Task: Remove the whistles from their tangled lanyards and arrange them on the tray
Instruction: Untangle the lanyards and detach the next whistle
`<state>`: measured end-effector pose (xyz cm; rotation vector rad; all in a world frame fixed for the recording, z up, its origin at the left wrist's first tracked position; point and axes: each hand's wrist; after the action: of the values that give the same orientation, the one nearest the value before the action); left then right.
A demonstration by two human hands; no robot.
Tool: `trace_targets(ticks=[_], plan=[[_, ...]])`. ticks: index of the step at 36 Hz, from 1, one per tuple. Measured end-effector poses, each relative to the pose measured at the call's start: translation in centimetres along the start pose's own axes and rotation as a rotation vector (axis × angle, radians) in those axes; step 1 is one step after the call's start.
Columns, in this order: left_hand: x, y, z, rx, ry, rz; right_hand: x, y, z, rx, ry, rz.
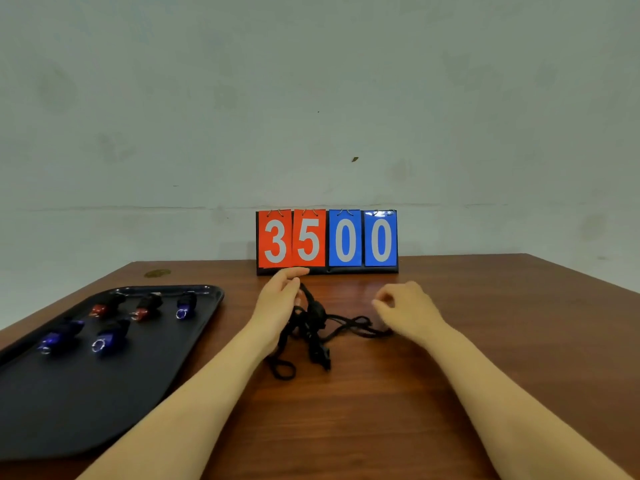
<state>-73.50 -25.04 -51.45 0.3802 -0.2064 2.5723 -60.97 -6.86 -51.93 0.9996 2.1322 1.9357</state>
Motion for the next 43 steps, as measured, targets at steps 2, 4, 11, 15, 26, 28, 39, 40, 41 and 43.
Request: trace_targets(ticks=[2, 4, 11, 15, 26, 28, 39, 40, 41, 43], plan=[[0.0, -0.1, 0.0, -0.012, -0.006, -0.013, -0.4, -0.1, -1.5, 0.052, 0.189, -0.019], [0.0, -0.2, 0.1, -0.036, -0.014, -0.019, -1.1, -0.1, -3.1, 0.131, 0.299, -0.084], [-0.1, -0.2, 0.7, -0.167, -0.003, -0.031, -1.6, -0.9, -4.9, 0.394, 0.293, -0.116], [0.2, 0.2, 0.7, -0.187, -0.011, 0.015, -1.2, -0.1, -4.4, 0.580, 0.160, 0.053], [1.1, 2.6, 0.2, 0.259, -0.179, 0.278, 1.0, 4.3, 0.6, 1.857, -0.461, 0.435], [1.3, 3.0, 0.0, 0.235, -0.137, 0.342, 1.1, 4.2, 2.2, 1.947, -0.529, 0.462], [1.1, 2.0, -0.9, 0.756, -0.096, 0.197, 1.0, 2.7, 0.3, 1.545, -0.424, 0.041], [0.8, 1.7, -0.9, 0.777, -0.118, 0.195, 0.8, 3.0, -0.3, 1.560, -0.408, 0.034], [0.6, 1.3, -0.8, 0.771, -0.159, 0.190, 0.7, 3.2, -0.9, 1.529, -0.381, 0.042], [0.1, 0.5, -0.7, 0.732, -0.273, 0.161, 0.1, 3.6, -1.6, 1.147, -0.319, 0.097]])
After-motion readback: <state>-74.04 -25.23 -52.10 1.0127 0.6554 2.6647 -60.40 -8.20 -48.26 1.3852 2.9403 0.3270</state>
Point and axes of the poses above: each hand's wrist, its own x-axis towards the middle knuckle, its own y-axis out of the back of the hand, z = x × y, and after that the axes turned 12 degrees about -x, right-handed
